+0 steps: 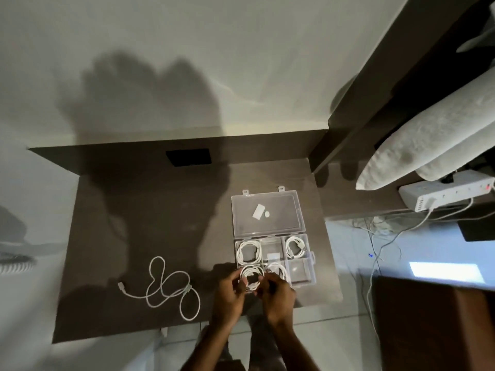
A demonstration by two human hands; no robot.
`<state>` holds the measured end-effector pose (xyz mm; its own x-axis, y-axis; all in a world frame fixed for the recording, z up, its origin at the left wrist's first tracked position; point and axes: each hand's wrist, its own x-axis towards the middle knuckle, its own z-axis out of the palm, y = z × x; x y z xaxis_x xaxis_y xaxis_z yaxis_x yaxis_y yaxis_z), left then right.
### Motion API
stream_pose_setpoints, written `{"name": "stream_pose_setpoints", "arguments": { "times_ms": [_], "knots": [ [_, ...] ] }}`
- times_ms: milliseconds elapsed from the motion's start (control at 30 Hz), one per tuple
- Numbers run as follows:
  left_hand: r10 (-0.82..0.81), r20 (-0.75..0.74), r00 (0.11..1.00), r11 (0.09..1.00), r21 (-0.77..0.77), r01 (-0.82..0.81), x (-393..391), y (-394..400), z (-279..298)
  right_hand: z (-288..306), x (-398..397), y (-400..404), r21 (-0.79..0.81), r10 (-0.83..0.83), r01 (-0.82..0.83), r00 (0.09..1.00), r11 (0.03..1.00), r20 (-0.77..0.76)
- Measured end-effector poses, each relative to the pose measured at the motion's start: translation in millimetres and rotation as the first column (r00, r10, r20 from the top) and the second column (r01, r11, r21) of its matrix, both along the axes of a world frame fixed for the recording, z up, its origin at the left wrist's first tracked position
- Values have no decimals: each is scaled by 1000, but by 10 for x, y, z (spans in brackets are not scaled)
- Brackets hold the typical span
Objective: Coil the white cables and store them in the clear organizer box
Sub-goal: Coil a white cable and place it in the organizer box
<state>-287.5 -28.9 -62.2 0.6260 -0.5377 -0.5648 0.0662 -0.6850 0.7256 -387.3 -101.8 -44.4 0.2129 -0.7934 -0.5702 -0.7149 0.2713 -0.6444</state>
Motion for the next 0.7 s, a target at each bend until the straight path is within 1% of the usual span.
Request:
{"name": "stream_pose_setpoints", "arguments": {
  "times_ms": [67, 133, 200, 300, 367, 433, 533, 667, 700],
  "knots": [
    [-55, 70, 996, 998, 42, 52, -4, 7, -1, -34, 55, 62, -29, 42, -44, 997, 999, -70],
    [-110, 137, 984, 988, 125, 93, -8, 8, -11, -41, 105, 94, -54, 62, -70, 989, 996, -137],
    [-153, 184, 971, 974, 196, 117, 1, 8, -3, -53, 129, 146, -80, 56, -70, 985, 994, -163],
    [-182, 249, 951, 966, 226, 126, 38, -6, 2, -92, 135, 211, -106, 67, -90, 977, 990, -202],
    [-225, 255, 940, 953, 257, 159, 59, -10, 2, -123, 137, 210, -117, 84, -117, 964, 986, -251],
    [-264, 279, 923, 947, 255, 194, 62, -3, -14, -152, 147, 197, -143, 109, -153, 954, 978, -279],
    [-308, 357, 882, 943, 238, 233, 45, -4, -5, -193, 184, 235, -149, 155, -206, 943, 967, -296],
    [-342, 370, 864, 934, 233, 270, 43, -43, -13, -216, 153, 291, -122, 136, -175, 951, 977, -277],
    [-345, 363, 866, 934, 226, 278, 46, -53, -17, -210, 129, 291, -128, 156, -196, 951, 972, -268]
  ]
}}
